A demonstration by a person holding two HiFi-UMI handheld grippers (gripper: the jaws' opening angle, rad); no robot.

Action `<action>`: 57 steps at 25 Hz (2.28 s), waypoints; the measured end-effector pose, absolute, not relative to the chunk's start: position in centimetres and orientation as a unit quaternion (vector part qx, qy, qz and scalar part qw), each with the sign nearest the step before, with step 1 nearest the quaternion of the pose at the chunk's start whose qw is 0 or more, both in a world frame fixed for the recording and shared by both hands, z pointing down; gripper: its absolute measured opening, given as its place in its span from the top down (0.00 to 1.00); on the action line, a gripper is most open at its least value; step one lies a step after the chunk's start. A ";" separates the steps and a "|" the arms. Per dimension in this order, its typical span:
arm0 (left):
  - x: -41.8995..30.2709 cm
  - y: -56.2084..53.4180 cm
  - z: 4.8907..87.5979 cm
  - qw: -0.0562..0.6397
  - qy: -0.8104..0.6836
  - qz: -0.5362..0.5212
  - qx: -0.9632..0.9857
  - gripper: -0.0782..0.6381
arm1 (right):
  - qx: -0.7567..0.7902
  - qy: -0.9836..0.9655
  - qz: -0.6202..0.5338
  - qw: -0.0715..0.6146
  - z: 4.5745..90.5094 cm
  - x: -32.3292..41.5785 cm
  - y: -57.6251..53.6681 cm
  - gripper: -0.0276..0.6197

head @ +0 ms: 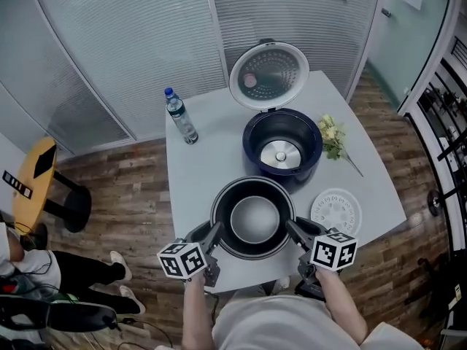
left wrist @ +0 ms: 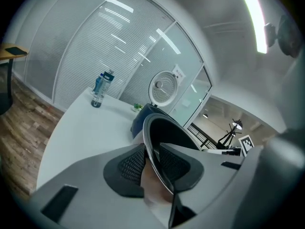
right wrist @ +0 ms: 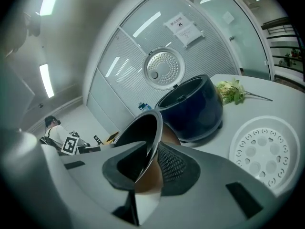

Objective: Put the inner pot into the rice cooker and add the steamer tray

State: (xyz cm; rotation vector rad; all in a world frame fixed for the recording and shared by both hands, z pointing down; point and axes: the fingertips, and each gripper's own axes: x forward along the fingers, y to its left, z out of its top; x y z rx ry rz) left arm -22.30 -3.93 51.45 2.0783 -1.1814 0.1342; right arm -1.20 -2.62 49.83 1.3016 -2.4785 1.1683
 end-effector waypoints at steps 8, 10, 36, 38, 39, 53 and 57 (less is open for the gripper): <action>-23.7 -4.3 47.9 0.342 -0.474 0.020 0.811 0.76 | 0.418 -0.836 0.353 0.041 46.4 -2.5 -3.6 0.83; -24.0 -4.5 47.0 0.339 -0.475 0.010 0.812 0.76 | 0.414 -0.840 0.351 0.026 45.3 -2.8 -4.0 0.83; -24.9 -11.0 38.2 0.277 -0.456 -0.068 0.843 0.79 | 0.427 -0.853 0.296 -0.047 37.2 -3.4 -8.2 0.84; -24.7 -11.6 38.0 0.279 -0.448 -0.073 0.846 0.79 | 0.434 -0.850 0.294 -0.049 36.9 -3.3 -8.5 0.84; -24.6 -11.9 37.9 0.280 -0.444 -0.075 0.848 0.79 | 0.437 -0.849 0.293 -0.051 36.7 -3.2 -8.6 0.84; -19.9 -15.5 36.5 0.280 -0.407 -0.089 0.865 0.80 | 0.481 -0.826 0.286 -0.070 35.8 1.3 -9.9 0.84; -18.0 -16.5 35.9 0.280 -0.406 -0.096 0.865 0.80 | 0.479 -0.825 0.290 -0.078 35.4 3.2 -11.2 0.84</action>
